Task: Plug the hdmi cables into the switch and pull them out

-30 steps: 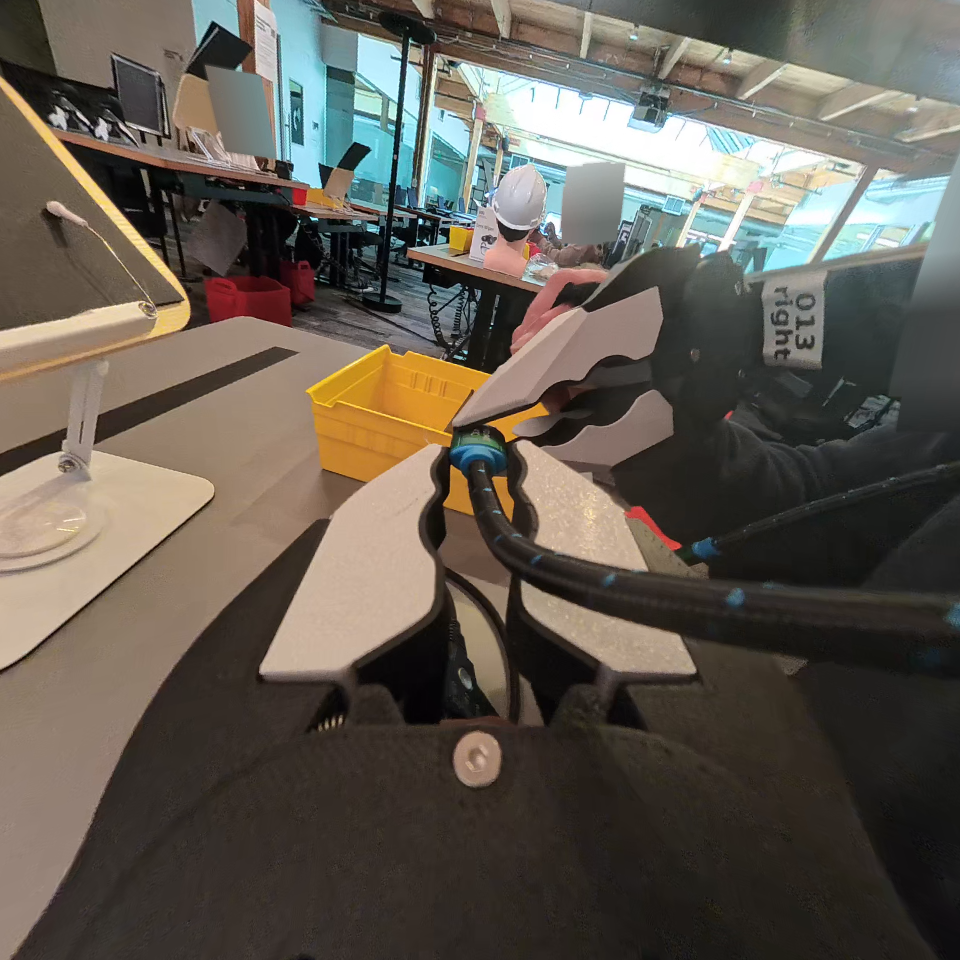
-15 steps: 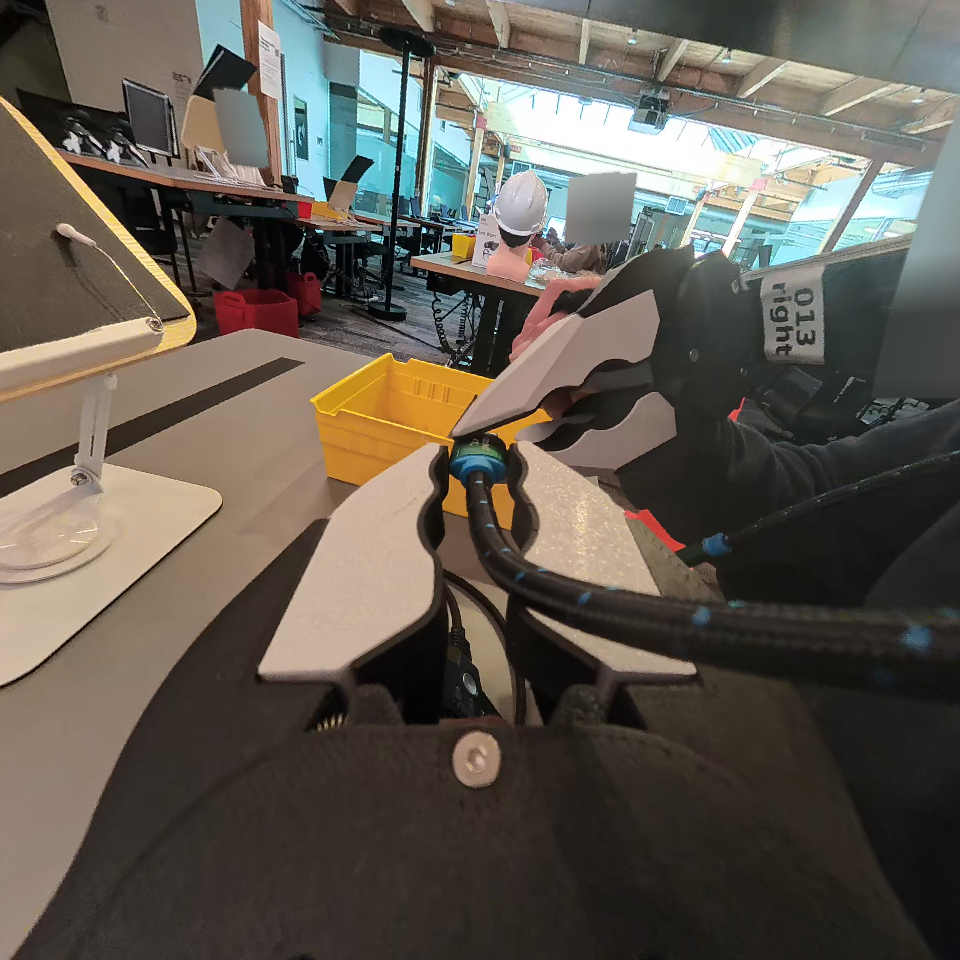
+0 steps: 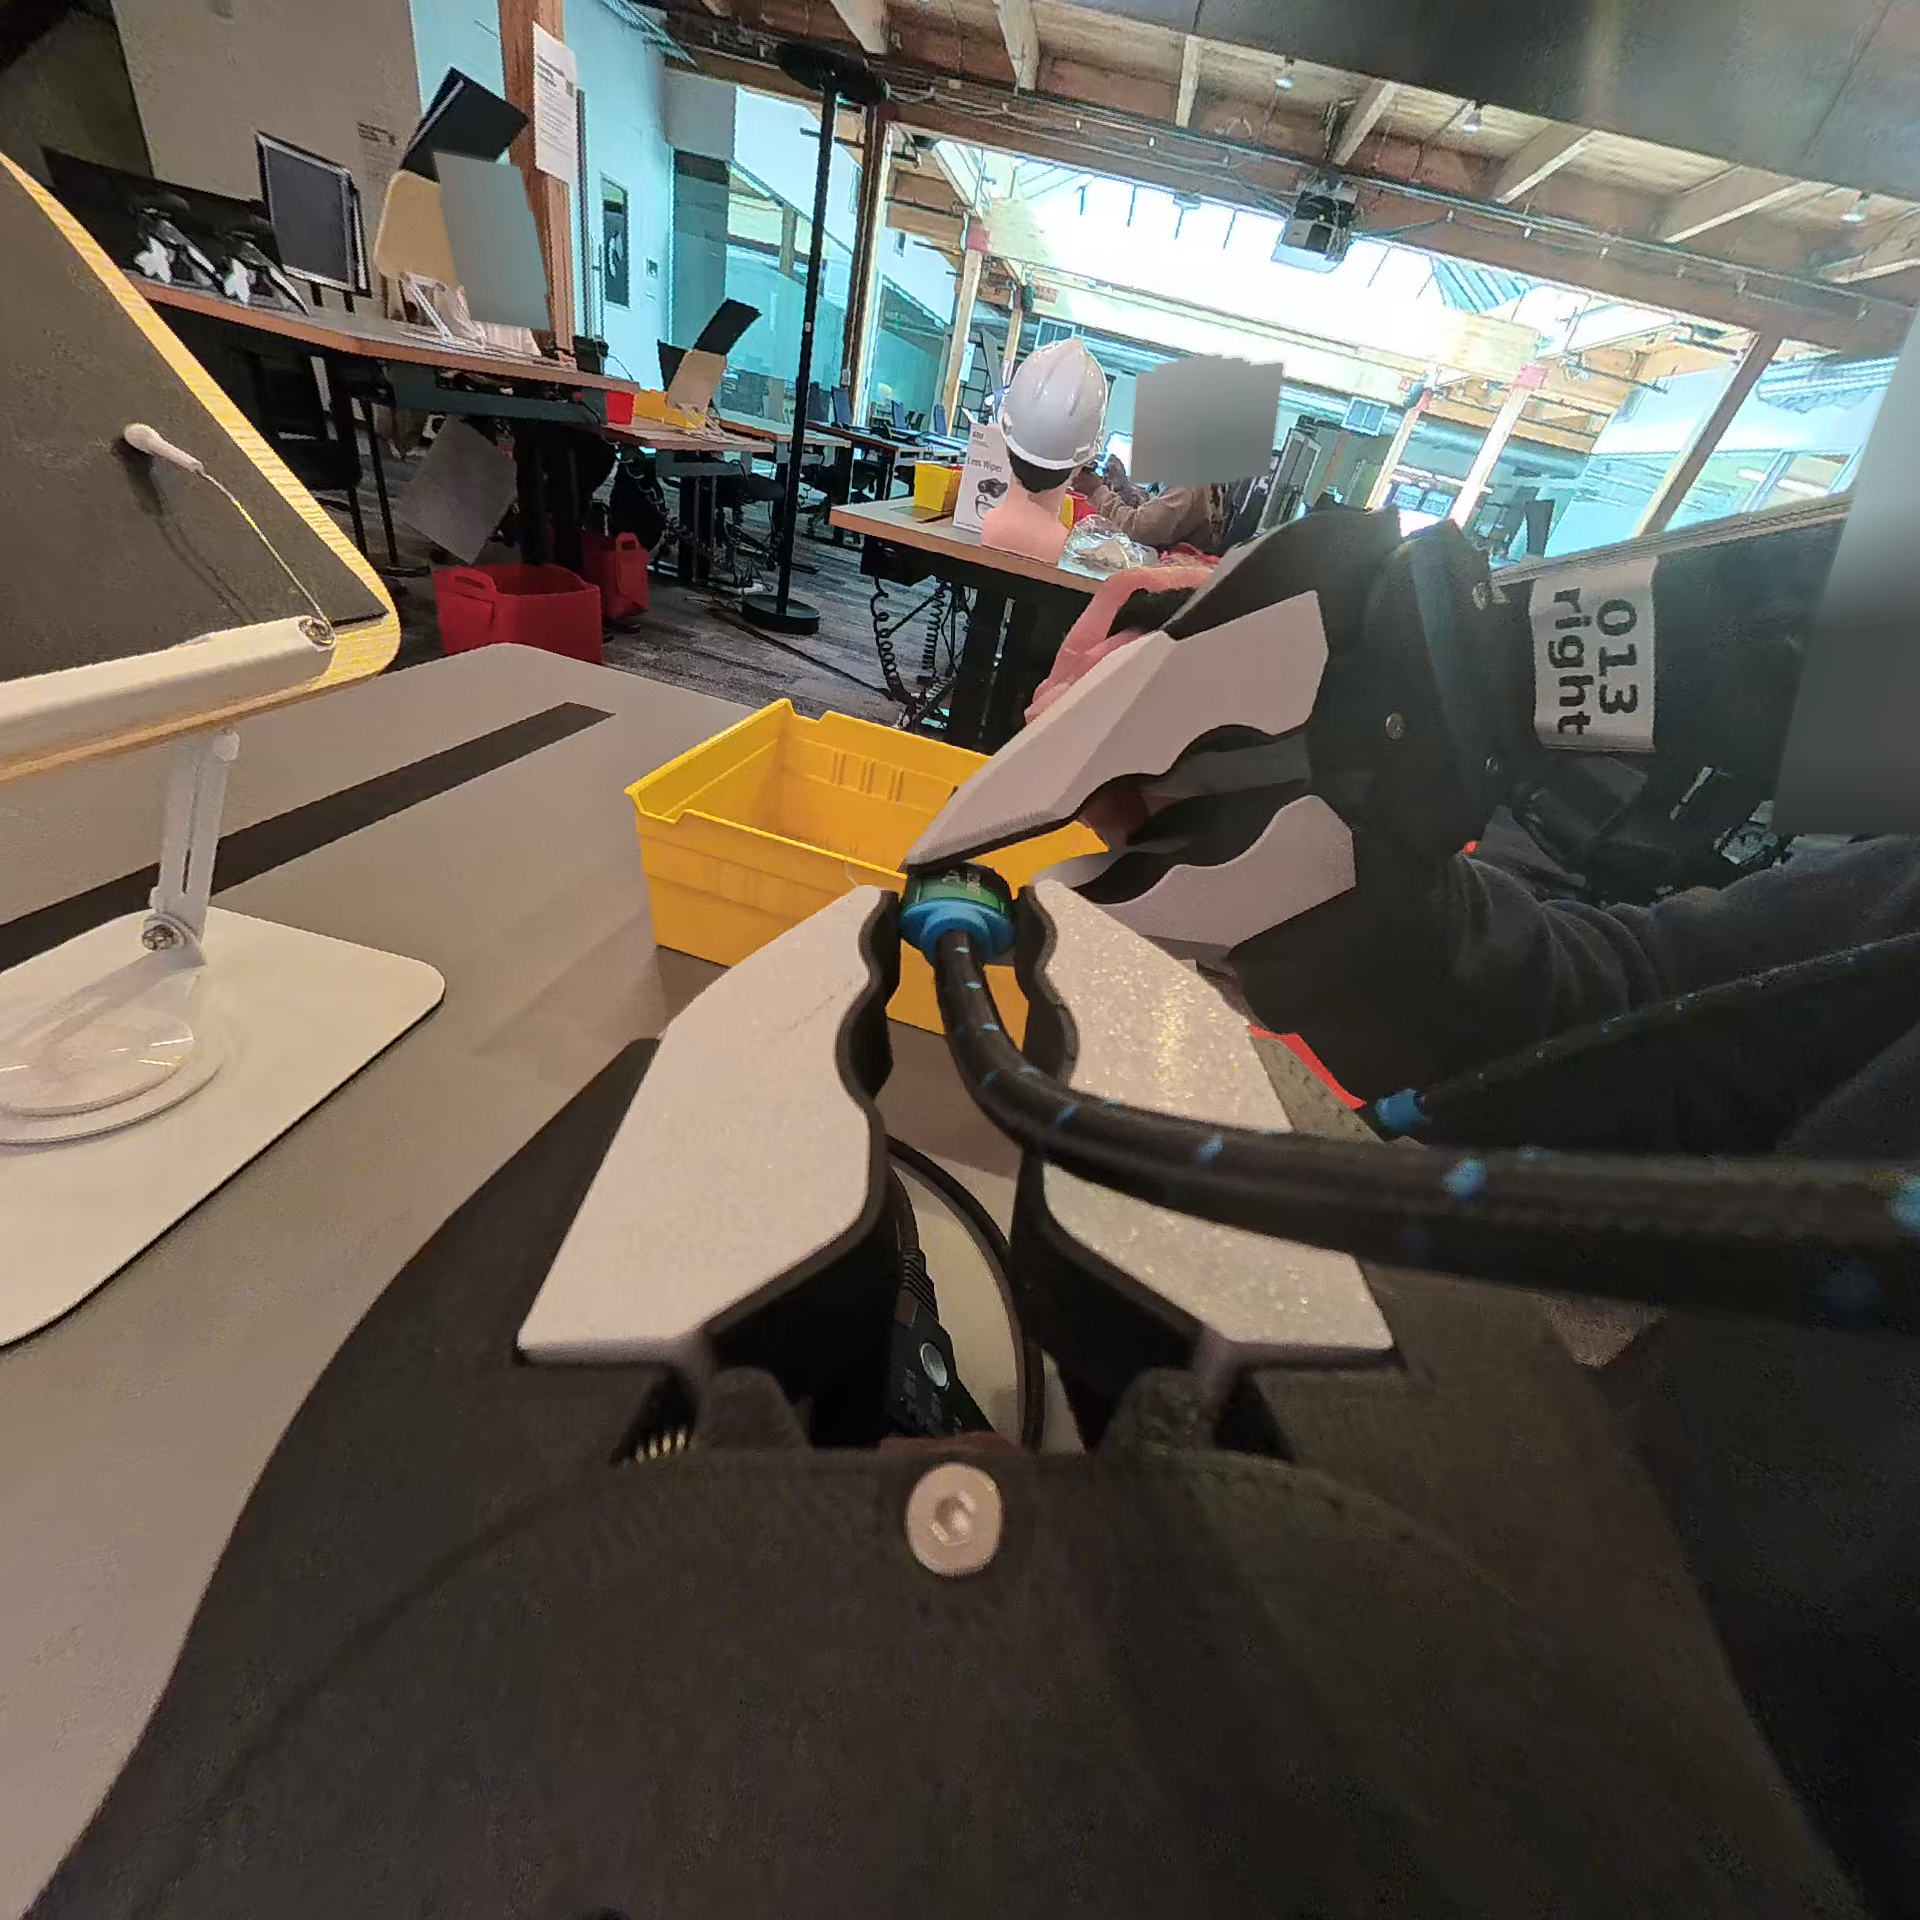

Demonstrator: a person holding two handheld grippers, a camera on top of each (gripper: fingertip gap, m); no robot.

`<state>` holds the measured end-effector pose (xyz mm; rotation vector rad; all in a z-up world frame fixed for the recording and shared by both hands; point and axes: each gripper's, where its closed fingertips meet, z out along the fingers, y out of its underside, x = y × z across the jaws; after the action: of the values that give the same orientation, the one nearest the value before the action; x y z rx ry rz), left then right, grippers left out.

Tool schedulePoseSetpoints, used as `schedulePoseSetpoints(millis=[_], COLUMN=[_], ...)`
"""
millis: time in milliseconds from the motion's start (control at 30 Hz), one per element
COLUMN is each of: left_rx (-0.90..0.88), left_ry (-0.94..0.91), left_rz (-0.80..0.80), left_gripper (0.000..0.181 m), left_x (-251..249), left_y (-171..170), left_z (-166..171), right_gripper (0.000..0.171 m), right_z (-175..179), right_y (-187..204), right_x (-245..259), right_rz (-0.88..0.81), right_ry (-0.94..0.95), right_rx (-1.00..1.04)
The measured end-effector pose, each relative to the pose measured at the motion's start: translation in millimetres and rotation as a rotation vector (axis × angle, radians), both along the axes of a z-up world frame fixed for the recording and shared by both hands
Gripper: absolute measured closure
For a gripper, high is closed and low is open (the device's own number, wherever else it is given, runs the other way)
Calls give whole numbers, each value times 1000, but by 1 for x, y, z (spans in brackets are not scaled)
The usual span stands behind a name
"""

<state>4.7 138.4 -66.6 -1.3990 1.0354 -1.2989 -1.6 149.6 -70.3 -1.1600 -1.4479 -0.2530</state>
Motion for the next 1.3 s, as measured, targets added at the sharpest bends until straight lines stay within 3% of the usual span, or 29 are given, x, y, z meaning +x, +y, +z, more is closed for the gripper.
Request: schedulePoseSetpoints(millis=[400,633,733,900,1067,1300], left_rx=[-41,-10,-7,2,-3,-11], left_ry=[-35,-25,-24,-22,-17,-16], left_rz=[9,15,30,67,84,84], left_gripper=[161,161,161,161,161,161], left_x=[-7,-14,-21,-41,-57,-64], left_y=[8,10,12,11,8,3], left_z=[1,2,3,3,-1,-4], right_gripper=[141,140,132,132,114,111], right_z=[6,5,-1,-42,-94,-166], right_y=[0,0,-1,-27,-34,-46], right_x=[10,31,42,40,45,43], right_rz=[9,-19,-33,88,24,-46], right_ry=[115,270,340,296,139,-92], right_rx=[-78,-223,-332,-558,-630,-639])
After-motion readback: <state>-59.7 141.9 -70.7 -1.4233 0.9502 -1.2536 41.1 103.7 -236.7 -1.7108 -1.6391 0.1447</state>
